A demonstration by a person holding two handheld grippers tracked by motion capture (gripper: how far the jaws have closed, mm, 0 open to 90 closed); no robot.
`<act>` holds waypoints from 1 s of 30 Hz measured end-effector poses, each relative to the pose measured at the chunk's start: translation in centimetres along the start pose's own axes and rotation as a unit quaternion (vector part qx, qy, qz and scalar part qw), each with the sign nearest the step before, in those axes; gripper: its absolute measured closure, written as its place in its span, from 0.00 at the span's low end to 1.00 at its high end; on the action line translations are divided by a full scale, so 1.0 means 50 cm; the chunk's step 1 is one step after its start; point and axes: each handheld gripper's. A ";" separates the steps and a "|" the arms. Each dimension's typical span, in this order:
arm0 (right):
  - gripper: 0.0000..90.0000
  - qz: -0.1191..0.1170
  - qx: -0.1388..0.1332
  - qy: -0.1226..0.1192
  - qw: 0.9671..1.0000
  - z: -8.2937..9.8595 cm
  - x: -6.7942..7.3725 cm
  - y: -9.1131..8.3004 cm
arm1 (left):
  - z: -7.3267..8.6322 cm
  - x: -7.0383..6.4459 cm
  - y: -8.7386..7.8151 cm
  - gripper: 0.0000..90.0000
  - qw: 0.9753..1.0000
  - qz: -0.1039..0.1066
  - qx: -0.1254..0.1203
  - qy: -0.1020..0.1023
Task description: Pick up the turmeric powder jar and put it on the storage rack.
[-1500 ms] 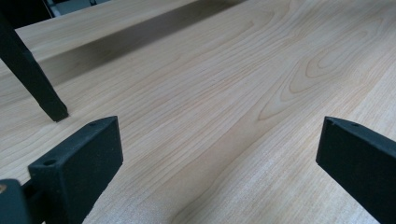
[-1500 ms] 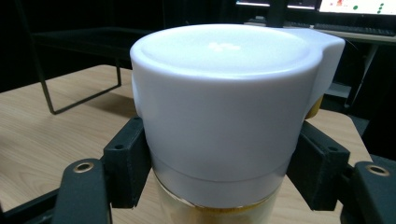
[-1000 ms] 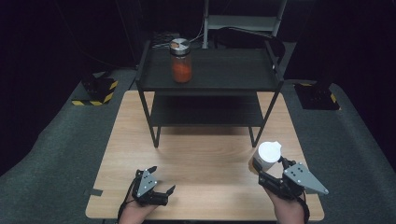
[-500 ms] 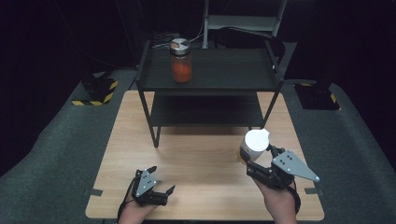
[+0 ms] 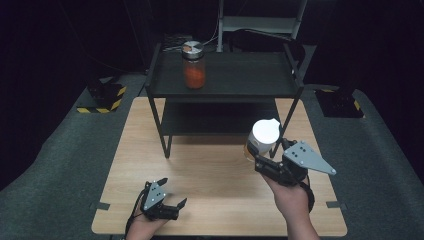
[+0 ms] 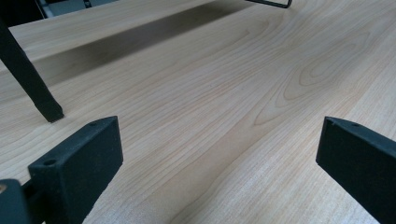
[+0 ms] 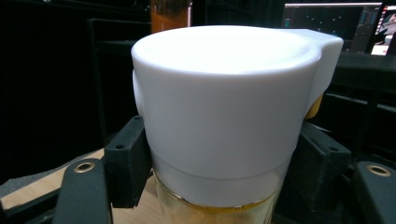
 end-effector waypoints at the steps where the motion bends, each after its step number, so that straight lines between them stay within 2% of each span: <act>1: 0.34 0.001 0.000 0.002 1.000 -0.008 0.002 0.004 | 0.000 0.001 0.000 0.01 1.000 0.000 0.000 0.000; 16: 0.34 0.010 -0.023 -0.002 1.000 -0.093 0.001 0.051 | 0.002 0.005 -0.001 0.01 1.000 0.006 -0.002 -0.001; 30: 0.34 0.028 -0.034 -0.003 0.999 -0.172 0.003 0.102 | 0.004 0.007 -0.002 0.01 1.000 0.007 -0.006 -0.007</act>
Point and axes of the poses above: each handheld gripper's, and its own axes: y roughly forward along the jaws, z roughly out of its underside, x roughly to its left, and after that the axes turned 5 degrees about z, right-handed
